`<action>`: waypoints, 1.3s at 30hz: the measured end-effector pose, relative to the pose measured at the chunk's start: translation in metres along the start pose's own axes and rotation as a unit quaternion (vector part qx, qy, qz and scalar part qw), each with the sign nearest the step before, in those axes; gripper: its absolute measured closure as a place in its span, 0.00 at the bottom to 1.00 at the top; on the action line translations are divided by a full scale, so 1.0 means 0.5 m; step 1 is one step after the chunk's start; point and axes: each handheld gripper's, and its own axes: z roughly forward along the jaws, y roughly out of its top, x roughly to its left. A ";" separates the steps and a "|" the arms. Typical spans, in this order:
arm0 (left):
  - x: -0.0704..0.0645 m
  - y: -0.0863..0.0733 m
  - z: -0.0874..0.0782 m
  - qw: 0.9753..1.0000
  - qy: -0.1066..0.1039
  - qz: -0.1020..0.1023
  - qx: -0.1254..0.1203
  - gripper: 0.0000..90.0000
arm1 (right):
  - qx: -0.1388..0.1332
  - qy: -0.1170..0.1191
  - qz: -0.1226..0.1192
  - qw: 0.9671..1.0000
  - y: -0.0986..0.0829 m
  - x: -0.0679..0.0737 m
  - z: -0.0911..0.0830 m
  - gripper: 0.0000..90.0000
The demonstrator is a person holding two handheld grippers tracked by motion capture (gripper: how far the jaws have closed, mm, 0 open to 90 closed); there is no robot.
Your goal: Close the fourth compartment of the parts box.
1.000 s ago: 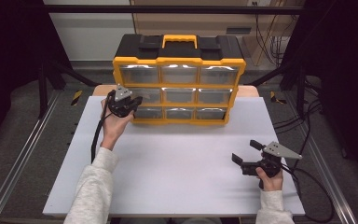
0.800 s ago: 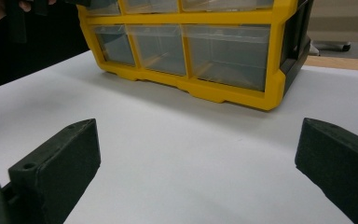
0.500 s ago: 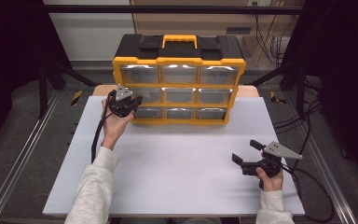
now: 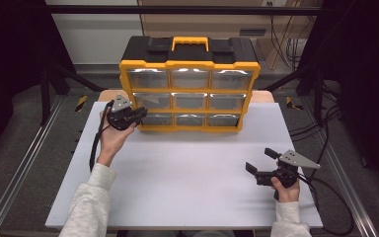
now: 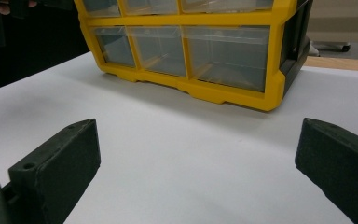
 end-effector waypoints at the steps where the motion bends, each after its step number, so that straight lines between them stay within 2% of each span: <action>1: -0.001 -0.003 -0.005 1.000 -0.007 -0.006 0.003 0.81 | 0.000 0.000 0.000 1.000 0.000 0.000 0.000 0.00; 4: -0.003 -0.008 -0.018 1.000 -0.009 -0.010 0.003 0.72 | 0.002 0.001 -0.001 1.000 0.000 0.000 0.001 0.00; 6: -0.006 -0.012 -0.026 1.000 -0.018 -0.019 0.003 0.66 | 0.002 0.000 -0.001 1.000 0.000 0.000 0.001 0.00; 10: -0.010 -0.018 -0.042 1.000 -0.022 -0.017 0.001 0.55 | 0.002 0.000 -0.001 1.000 0.000 0.001 0.001 0.00; 13: -0.012 -0.026 -0.053 0.999 -0.041 -0.030 -0.004 0.46 | 0.002 0.002 -0.002 1.000 0.000 0.002 0.001 0.00; 17: -0.016 -0.035 -0.065 0.999 -0.048 -0.024 -0.006 0.34 | 0.002 0.001 -0.002 1.000 0.000 0.002 0.001 0.00; 19: -0.017 -0.041 -0.072 0.998 -0.059 -0.034 -0.016 0.30 | 0.001 0.000 -0.002 1.000 0.001 0.002 0.000 0.00; 21: -0.019 -0.046 -0.078 0.998 -0.058 -0.034 -0.018 0.23 | 0.001 0.000 -0.002 1.000 0.001 0.002 0.000 0.00; 26: -0.022 -0.061 -0.094 0.997 -0.063 -0.041 -0.031 0.13 | 0.001 -0.001 -0.002 1.000 0.001 0.002 0.000 0.00; 32: -0.024 -0.091 -0.111 0.993 -0.088 -0.056 -0.052 0.07 | 0.001 0.000 -0.003 1.000 0.001 0.002 0.000 0.00; 39: -0.027 -0.136 -0.120 0.993 -0.091 -0.044 -0.057 0.03 | 0.002 0.000 -0.003 1.000 0.001 0.002 0.000 0.00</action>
